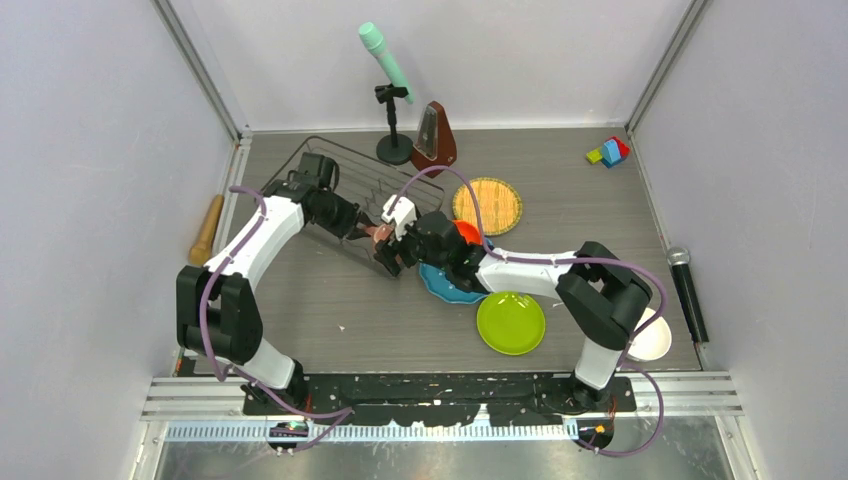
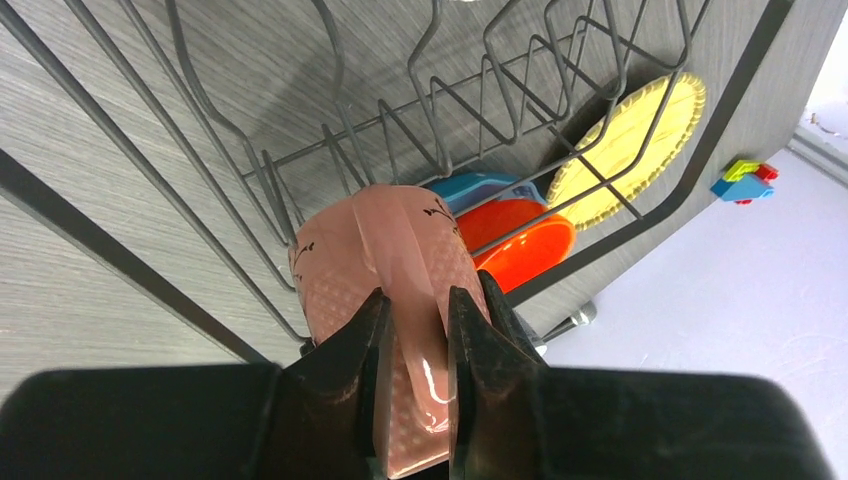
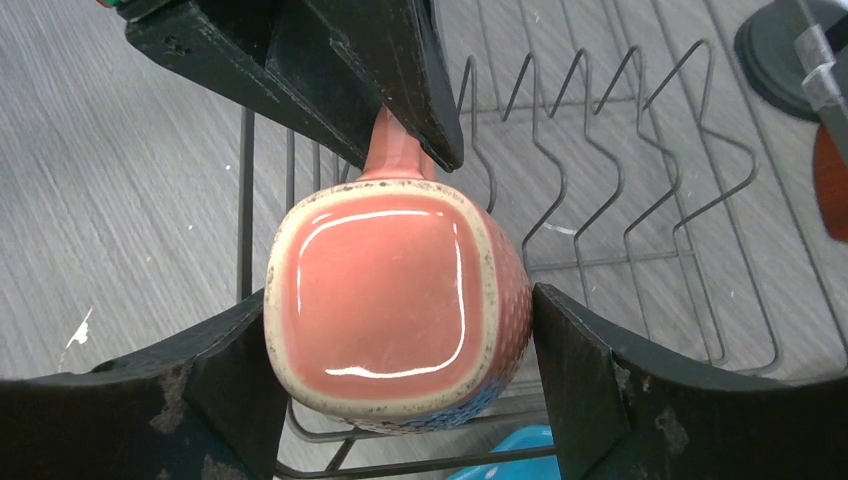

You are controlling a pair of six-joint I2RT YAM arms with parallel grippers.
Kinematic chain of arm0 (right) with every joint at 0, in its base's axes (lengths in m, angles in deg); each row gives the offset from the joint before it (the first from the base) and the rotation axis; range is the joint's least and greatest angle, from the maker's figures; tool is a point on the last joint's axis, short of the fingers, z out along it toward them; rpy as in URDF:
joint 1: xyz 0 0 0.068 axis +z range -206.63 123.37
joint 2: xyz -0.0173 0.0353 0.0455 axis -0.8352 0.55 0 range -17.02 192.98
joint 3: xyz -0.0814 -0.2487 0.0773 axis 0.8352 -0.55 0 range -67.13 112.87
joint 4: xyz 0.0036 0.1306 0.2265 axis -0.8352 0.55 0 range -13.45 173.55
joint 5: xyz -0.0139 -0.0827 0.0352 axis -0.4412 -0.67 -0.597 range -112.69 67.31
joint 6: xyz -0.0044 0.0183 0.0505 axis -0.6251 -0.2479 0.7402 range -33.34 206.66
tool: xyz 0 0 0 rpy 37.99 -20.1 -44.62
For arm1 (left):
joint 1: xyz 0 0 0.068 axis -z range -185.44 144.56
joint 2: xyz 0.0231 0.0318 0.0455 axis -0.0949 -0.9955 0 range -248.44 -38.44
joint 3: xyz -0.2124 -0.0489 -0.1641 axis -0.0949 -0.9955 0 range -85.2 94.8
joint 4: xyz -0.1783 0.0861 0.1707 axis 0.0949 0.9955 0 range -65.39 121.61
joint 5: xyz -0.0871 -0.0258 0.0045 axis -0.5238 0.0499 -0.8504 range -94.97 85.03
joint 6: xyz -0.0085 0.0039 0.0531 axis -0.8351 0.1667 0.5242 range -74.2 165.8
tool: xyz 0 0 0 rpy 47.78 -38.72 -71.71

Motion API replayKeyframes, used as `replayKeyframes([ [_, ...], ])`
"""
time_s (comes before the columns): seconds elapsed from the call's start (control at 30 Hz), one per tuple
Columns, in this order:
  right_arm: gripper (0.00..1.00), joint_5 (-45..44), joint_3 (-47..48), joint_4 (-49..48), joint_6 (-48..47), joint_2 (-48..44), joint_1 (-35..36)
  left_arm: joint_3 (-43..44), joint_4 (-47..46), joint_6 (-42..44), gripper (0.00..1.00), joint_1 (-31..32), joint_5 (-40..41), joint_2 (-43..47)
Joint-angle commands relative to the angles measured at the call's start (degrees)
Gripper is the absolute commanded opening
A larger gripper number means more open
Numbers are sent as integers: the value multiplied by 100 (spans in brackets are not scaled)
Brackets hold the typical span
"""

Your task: Load the mixed dishes into the dish rack

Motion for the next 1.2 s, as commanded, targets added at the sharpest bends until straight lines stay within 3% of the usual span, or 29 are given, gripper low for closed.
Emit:
replayKeyframes([
  [0.0,68,563,365,1292,494,-600,-47,-77,51,891,0,-6,413,-81],
  [0.37,76,1048,1067,2723,1084,-819,-186,-243,-57,878,0,135,614,-147],
  [0.47,87,1143,1145,2787,1287,-873,-248,-280,-98,863,0,185,777,-100],
  [0.73,96,717,1843,3389,1368,-791,-315,-617,-540,684,0,238,1011,116],
  [0.93,93,850,2685,4347,1132,-476,-323,-695,-756,629,0,368,1083,102],
  [1.07,79,1018,2672,4507,1213,-447,-331,-930,-1188,440,0,432,947,219],
  [1.17,81,1177,2625,4657,1214,-432,-332,-1073,-1492,338,0,432,904,443],
])
